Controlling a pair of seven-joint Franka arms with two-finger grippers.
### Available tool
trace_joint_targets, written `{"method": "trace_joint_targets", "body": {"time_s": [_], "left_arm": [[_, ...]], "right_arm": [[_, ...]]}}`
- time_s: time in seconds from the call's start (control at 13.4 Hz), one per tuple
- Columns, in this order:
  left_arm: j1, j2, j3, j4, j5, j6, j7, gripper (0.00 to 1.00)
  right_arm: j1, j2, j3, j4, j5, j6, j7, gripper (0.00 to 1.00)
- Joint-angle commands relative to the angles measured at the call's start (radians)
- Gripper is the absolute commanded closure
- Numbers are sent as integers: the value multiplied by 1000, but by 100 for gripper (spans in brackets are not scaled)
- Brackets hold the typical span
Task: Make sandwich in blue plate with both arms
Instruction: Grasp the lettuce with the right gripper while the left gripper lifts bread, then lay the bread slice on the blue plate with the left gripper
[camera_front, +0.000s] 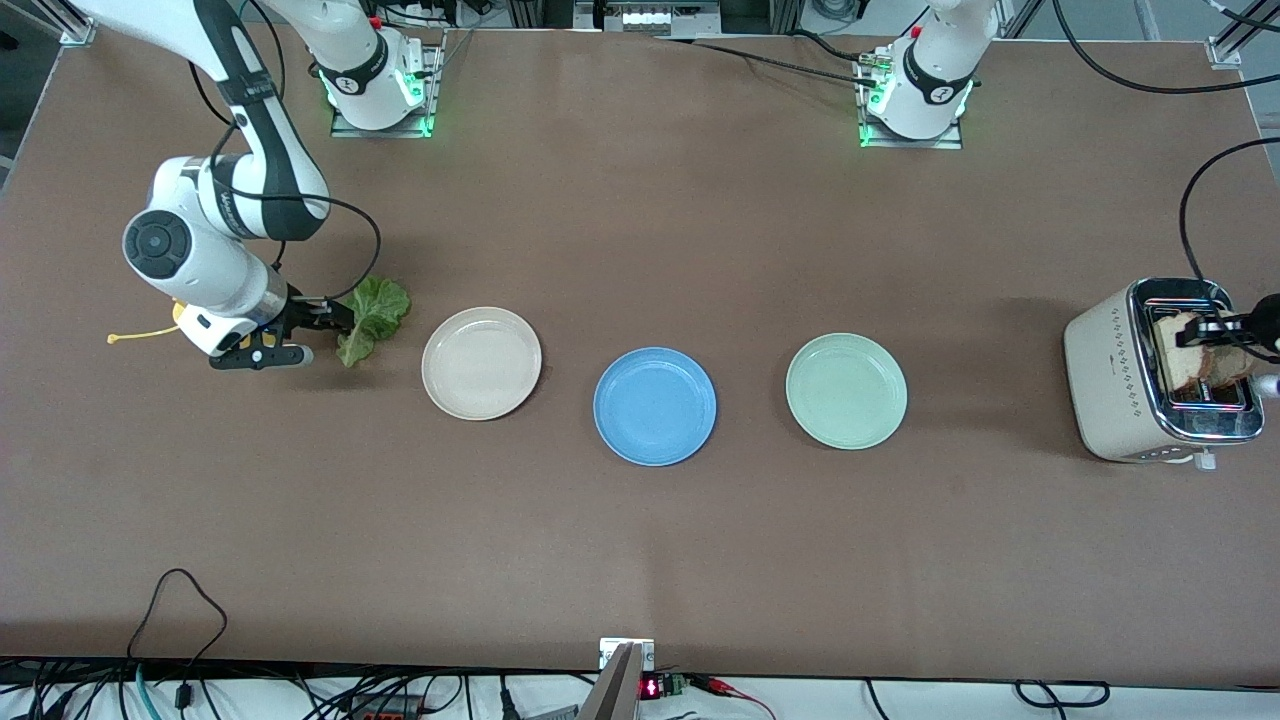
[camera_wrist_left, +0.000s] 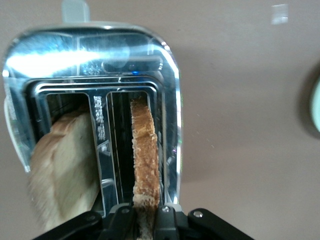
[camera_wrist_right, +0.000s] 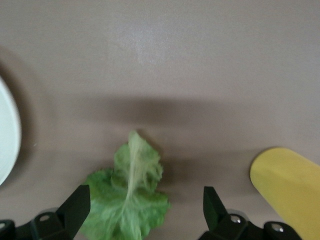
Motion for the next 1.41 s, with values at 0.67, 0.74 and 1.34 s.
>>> {"method": "trace_joint_targets", "body": {"time_s": [0.67, 0.74, 1.34], "left_arm": [[-261, 27, -446, -70, -321, 266, -557, 100], [-322, 72, -446, -72, -325, 340, -611, 100], [-585, 350, -446, -50, -331, 816, -829, 99]], "right_arm": [[15, 121, -1, 6, 1, 64, 15, 0], [17, 123, 0, 6, 1, 62, 15, 0], [17, 133, 0, 9, 1, 55, 1, 74]]}}
